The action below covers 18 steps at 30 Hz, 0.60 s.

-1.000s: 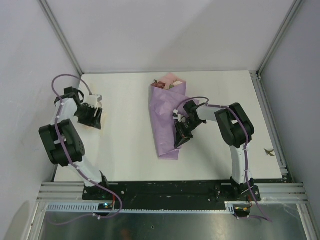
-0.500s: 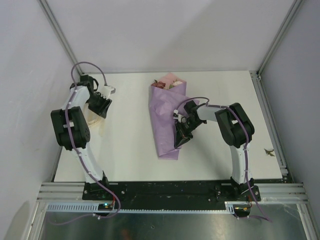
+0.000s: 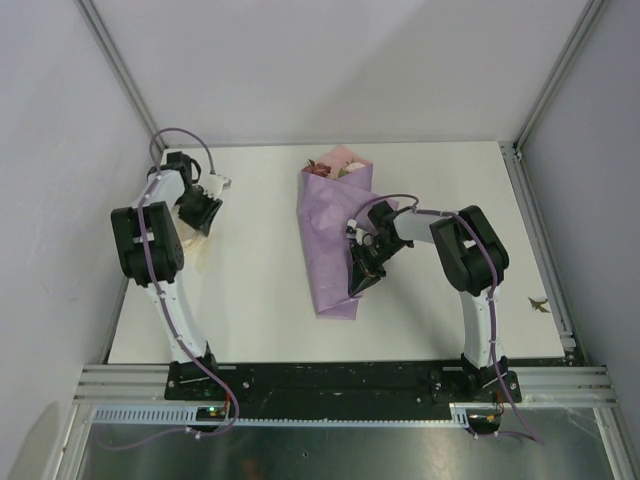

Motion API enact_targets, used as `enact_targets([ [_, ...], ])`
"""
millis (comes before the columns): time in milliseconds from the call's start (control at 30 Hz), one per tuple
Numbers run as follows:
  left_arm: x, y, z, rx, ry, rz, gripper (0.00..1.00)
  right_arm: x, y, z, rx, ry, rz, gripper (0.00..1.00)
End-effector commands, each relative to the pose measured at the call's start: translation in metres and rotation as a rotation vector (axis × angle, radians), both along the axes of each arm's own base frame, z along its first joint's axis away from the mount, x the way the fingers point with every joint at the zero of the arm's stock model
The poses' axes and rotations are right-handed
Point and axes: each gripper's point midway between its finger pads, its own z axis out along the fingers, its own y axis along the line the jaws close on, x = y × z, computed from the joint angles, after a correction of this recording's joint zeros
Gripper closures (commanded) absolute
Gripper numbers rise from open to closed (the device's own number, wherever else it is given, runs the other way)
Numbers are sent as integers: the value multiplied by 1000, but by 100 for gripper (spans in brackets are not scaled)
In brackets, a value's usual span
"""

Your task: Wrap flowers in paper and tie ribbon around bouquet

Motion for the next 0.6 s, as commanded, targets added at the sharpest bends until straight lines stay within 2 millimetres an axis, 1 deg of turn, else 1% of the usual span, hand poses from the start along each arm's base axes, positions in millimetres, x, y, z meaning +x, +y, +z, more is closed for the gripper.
enact_targets([
  [0, 10, -3, 13, 4, -49, -31, 61, -4, -20, -36, -134, -20, 9, 88],
  [67, 6, -8, 12, -2, -46, -54, 65, -4, -20, -35, -134, -21, 9, 88],
  [100, 5, -11, 13, -6, -47, -64, 65, -4, -20, -35, -135, -21, 10, 88],
  [200, 5, -18, 16, -20, -53, -72, 58, -4, -20, -35, -137, -23, 10, 88],
  [267, 5, -20, 17, -22, -55, -75, 55, -4, -20, -35, -137, -21, 11, 88],
  [433, 6, -23, 20, -19, -63, -79, 55, -4, -20, -35, -137, -21, 11, 88],
  [567, 8, -27, 27, -16, -81, -87, 55, -5, -20, -36, -138, -19, 11, 88],
])
